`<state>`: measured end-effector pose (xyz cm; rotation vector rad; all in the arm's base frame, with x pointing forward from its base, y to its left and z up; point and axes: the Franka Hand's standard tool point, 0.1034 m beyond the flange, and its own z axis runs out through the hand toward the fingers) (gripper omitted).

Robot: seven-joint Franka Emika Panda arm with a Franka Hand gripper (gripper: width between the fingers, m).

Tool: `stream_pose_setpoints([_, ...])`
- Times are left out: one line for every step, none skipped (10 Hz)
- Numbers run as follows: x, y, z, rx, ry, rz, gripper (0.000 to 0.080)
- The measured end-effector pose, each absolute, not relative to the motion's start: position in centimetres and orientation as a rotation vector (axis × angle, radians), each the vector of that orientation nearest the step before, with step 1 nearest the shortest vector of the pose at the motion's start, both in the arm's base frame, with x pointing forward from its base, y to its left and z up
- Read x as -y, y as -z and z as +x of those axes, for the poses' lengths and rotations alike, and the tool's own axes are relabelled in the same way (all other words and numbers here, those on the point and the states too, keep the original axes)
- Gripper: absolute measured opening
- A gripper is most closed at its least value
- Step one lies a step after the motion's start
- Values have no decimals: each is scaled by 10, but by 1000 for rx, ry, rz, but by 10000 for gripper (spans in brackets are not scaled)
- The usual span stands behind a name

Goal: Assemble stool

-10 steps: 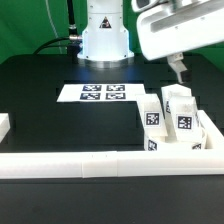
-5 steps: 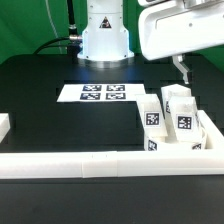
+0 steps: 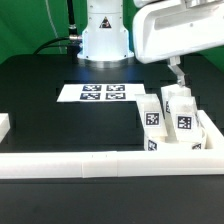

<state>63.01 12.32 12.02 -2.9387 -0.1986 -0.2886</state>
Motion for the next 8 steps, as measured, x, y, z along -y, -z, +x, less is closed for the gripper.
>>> stream_pose_setpoints([-122,-118,637,312,254,-2939,649])
stream_pose_setpoints([-123,-116,643,486,235,-2936,649])
stream_pose_setpoints([-122,-116,644,560,247,-2927,649])
stream_pose_setpoints([-121,-115,644,605,249,-2921,649])
stream_pose_setpoints([-120,-115,644,728,257,-2904,649])
stream_pose_setpoints([-119,-115,644,811,261,-2890,649])
stream_pose_setpoints([-117,-114,644,859,263,-2879,649])
stream_pose_setpoints([-108,-110,644,1091,272,-2817,649])
